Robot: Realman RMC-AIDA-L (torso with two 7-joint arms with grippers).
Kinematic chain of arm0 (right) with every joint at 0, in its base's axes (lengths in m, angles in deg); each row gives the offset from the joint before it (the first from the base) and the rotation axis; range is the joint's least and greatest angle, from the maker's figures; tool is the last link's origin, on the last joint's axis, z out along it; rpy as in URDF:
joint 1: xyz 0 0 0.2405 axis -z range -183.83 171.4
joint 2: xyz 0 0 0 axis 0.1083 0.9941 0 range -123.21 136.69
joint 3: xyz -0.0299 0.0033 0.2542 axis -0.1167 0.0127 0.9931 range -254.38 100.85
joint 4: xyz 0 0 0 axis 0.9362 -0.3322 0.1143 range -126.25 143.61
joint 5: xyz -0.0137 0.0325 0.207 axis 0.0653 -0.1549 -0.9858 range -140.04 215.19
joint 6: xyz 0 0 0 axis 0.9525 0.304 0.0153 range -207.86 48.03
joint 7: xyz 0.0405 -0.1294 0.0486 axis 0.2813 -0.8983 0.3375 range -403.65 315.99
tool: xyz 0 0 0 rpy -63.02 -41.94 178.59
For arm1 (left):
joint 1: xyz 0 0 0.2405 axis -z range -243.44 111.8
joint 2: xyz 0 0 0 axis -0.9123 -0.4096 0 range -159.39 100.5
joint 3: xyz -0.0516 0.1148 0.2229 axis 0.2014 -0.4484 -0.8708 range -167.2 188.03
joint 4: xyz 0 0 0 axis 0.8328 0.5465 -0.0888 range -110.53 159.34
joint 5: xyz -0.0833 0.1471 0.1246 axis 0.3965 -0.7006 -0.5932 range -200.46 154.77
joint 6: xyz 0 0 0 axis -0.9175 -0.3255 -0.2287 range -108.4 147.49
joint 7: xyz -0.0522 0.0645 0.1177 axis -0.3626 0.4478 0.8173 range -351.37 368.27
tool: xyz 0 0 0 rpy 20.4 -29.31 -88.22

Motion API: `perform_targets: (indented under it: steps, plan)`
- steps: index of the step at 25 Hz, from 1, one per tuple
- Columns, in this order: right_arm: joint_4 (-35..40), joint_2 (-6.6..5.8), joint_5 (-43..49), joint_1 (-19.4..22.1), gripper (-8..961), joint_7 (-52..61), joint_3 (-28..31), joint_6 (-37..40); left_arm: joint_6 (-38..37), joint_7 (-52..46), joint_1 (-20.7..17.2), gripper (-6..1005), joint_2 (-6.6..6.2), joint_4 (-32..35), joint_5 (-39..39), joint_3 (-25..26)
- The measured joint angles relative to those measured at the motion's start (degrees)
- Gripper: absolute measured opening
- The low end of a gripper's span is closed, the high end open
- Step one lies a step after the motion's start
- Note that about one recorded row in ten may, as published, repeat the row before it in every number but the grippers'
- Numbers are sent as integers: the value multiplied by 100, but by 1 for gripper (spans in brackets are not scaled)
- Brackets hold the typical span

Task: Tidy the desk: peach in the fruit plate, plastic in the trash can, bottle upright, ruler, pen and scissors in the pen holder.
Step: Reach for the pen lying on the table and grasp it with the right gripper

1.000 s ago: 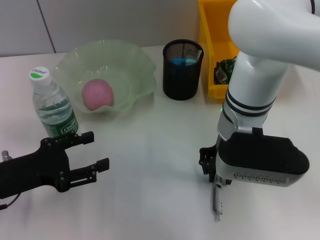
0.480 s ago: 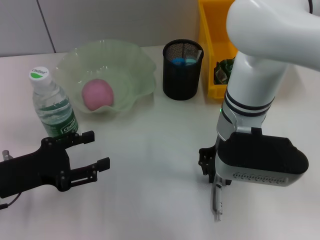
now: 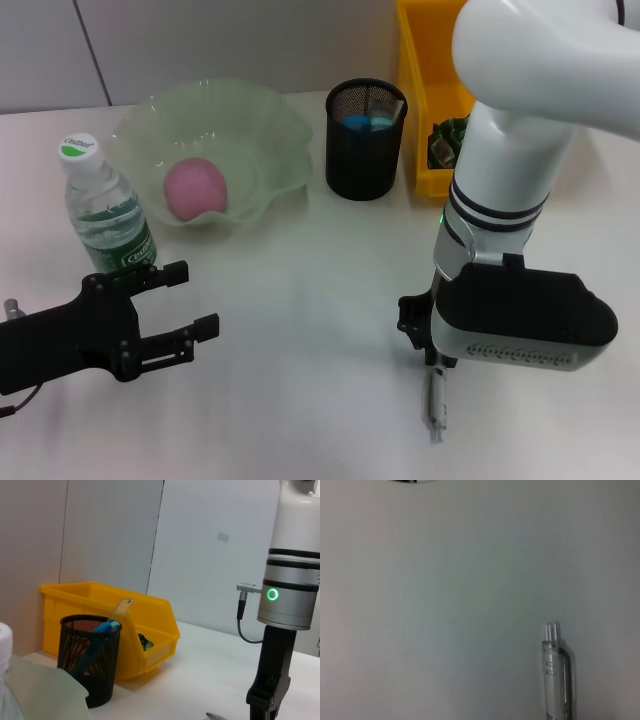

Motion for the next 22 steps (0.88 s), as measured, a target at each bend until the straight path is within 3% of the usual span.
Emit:
perform_targets:
  steps: [6,11,22]
  plan:
    - [-119,0,-1,-80,148,0,17,1,0,-1,7,688,-2,0,8,2]
    - [-117,0,-1,-86,111,0,17,-4,-2,-1,7,687,-2,0,8,53]
    - [-122,0,0,-116,148,35,16,-27,-1,-1,7,685,-2,5,8,72]
